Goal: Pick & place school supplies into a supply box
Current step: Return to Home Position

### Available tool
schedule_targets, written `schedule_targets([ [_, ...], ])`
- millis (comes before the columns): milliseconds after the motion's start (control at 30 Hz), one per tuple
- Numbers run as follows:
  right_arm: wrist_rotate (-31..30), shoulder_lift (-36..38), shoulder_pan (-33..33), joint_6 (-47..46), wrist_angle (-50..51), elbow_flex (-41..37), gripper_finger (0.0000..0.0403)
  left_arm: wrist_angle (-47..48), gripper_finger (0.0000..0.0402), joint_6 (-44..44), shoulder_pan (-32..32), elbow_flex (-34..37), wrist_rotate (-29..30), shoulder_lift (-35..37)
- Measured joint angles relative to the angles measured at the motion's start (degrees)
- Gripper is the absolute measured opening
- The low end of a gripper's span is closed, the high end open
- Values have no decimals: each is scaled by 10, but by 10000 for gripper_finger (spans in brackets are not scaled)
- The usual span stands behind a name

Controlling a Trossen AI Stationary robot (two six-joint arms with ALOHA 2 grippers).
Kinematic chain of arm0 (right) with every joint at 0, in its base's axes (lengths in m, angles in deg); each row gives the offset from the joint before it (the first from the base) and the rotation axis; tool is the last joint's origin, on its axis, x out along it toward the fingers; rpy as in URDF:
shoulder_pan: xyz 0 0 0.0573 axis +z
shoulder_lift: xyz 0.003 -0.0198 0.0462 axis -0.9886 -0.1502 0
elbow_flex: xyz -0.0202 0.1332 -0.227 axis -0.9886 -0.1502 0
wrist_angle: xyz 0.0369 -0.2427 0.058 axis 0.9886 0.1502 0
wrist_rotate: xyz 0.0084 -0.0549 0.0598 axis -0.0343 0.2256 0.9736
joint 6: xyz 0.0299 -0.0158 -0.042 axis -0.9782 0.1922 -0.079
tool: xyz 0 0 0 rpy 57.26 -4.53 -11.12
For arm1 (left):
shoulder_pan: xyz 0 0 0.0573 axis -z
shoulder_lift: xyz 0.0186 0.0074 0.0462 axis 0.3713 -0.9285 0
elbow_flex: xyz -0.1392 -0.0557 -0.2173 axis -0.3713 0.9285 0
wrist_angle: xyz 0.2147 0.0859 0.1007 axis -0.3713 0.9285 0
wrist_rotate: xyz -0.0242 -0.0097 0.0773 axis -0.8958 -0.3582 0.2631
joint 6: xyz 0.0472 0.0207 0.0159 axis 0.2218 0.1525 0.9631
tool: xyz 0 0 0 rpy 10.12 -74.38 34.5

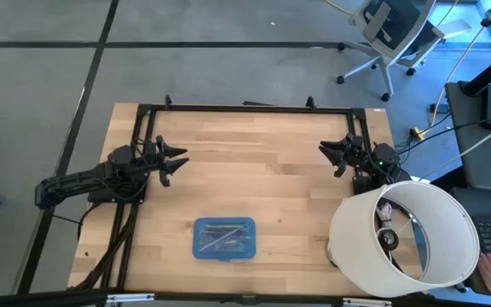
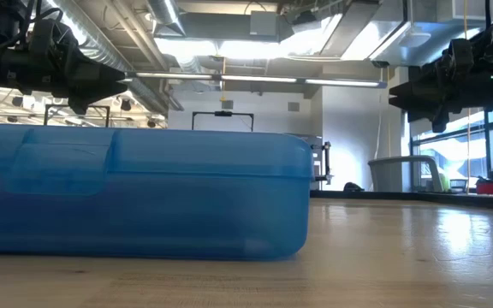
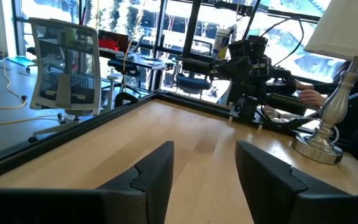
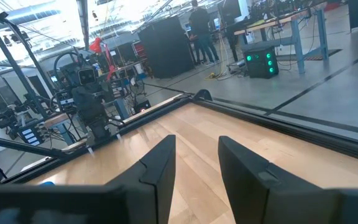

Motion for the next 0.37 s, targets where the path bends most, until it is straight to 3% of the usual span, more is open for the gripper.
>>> schedule_targets([
  [367, 0, 0, 0, 0, 0, 0, 126, 0, 163, 0, 0, 0, 0, 0],
])
